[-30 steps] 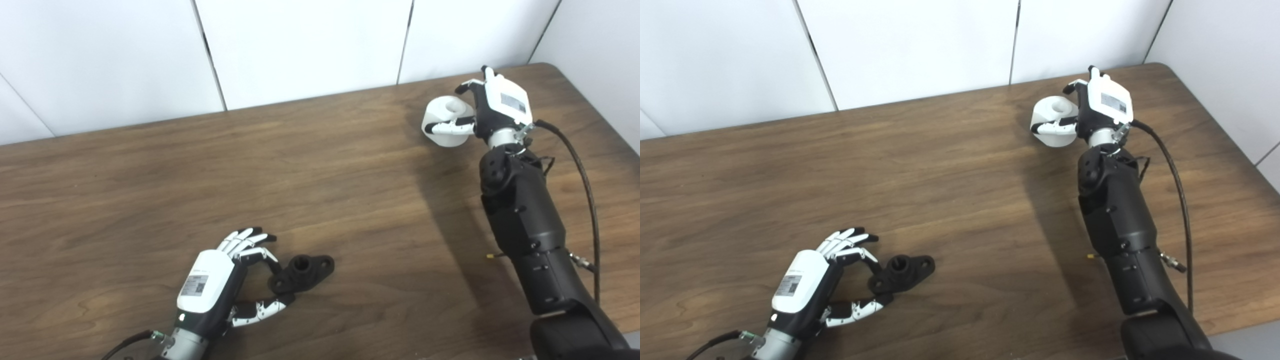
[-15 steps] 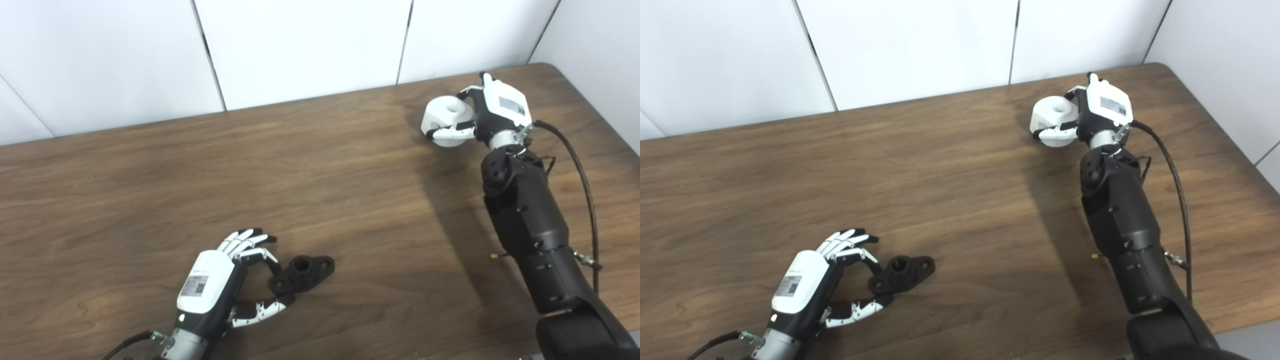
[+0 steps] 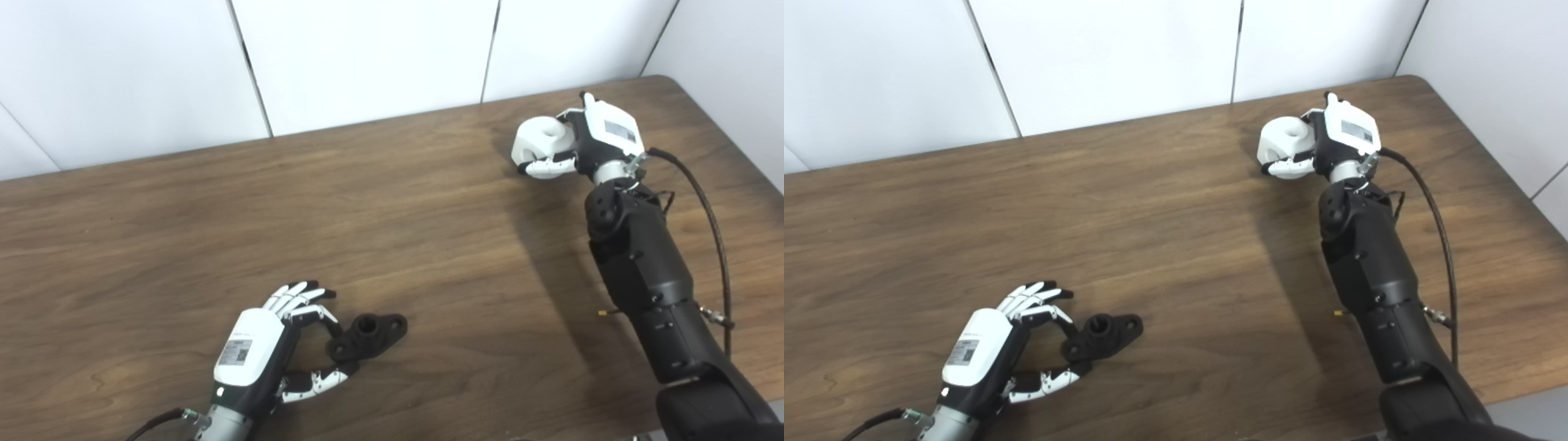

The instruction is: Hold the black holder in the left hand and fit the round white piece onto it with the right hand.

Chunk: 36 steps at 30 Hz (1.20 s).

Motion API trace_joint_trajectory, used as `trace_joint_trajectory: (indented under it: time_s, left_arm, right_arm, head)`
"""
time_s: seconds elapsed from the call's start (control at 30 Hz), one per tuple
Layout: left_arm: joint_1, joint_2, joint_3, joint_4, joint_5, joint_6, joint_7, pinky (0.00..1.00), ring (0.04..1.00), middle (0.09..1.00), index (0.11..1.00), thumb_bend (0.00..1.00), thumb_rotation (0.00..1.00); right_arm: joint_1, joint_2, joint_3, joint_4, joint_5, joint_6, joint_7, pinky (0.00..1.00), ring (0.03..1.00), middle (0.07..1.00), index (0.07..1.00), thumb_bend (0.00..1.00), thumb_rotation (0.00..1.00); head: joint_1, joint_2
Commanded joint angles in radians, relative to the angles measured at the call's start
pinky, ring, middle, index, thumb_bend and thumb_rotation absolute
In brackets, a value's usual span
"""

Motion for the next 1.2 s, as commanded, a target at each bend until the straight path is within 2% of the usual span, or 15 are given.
trace_joint_trajectory:
  time_s: [0.0, 0.13, 0.27, 0.3, 0.33, 0.4, 1.0, 1.17]
  left_arm:
    - [0.047, 0.012, -0.034, 0.024, 0.036, 0.019, -0.098, 0.91, 0.893, 0.814, 0.487, 0.52, 0.04]
    - [0.046, 0.011, -0.034, 0.021, 0.037, 0.024, -0.102, 0.91, 0.894, 0.814, 0.487, 0.52, 0.04]
    - [0.046, 0.01, -0.035, 0.022, 0.035, 0.022, -0.1, 0.91, 0.895, 0.815, 0.487, 0.52, 0.04]
    - [0.046, 0.01, -0.035, 0.022, 0.033, 0.02, -0.099, 0.91, 0.894, 0.814, 0.487, 0.52, 0.04]
    - [0.046, 0.01, -0.035, 0.021, 0.032, 0.02, -0.1, 0.91, 0.894, 0.814, 0.487, 0.52, 0.04]
    - [0.046, 0.01, -0.035, 0.02, 0.031, 0.021, -0.1, 0.91, 0.896, 0.816, 0.487, 0.52, 0.04]
    - [0.045, 0.001, -0.04, 0.019, 0.044, 0.021, -0.097, 0.89, 0.888, 0.81, 0.487, 0.52, 0.04]
    - [0.044, -0.003, -0.044, 0.019, 0.052, 0.025, -0.1, 0.89, 0.887, 0.812, 0.487, 0.52, 0.04]
  right_arm:
    - [-0.027, -0.031, 0.005, -0.019, 0.001, -0.001, -0.042, 0.85, 1.0, 1.0, 0.678, 0.81, 0.4]
    - [-0.023, -0.043, 0.021, -0.013, 0.02, -0.021, -0.087, 0.83, 1.0, 1.0, 0.637, 0.79, 0.35]
    - [-0.017, -0.052, 0.027, -0.001, 0.057, -0.053, -0.142, 0.83, 1.0, 0.969, 0.57, 0.77, 0.26]
    - [-0.016, -0.053, 0.028, 0.004, 0.067, -0.061, -0.159, 0.83, 1.0, 0.96, 0.53, 0.65, 0.21]
    - [-0.015, -0.055, 0.029, 0.009, 0.076, -0.07, -0.176, 0.84, 0.998, 0.951, 0.509, 0.59, 0.18]
    - [-0.013, -0.06, 0.034, 0.015, 0.088, -0.081, -0.199, 0.84, 0.985, 0.932, 0.49, 0.54, 0.15]
    - [0.003, -0.092, 0.079, 0.004, 0.133, -0.071, -0.224, 0.83, 0.952, 0.896, 0.487, 0.52, 0.14]
    - [0.015, -0.097, 0.089, -0.052, 0.14, -0.07, -0.197, 0.82, 0.943, 0.886, 0.487, 0.52, 0.14]
  head:
    - [0.001, 0.001]
    - [0.003, 0.002]
    - [0.005, 0.001]
    - [0.005, 0.001]
    - [0.005, 0.001]
    - [0.005, 0.0]
    - [0.011, -0.002]
    - [0.018, -0.004]
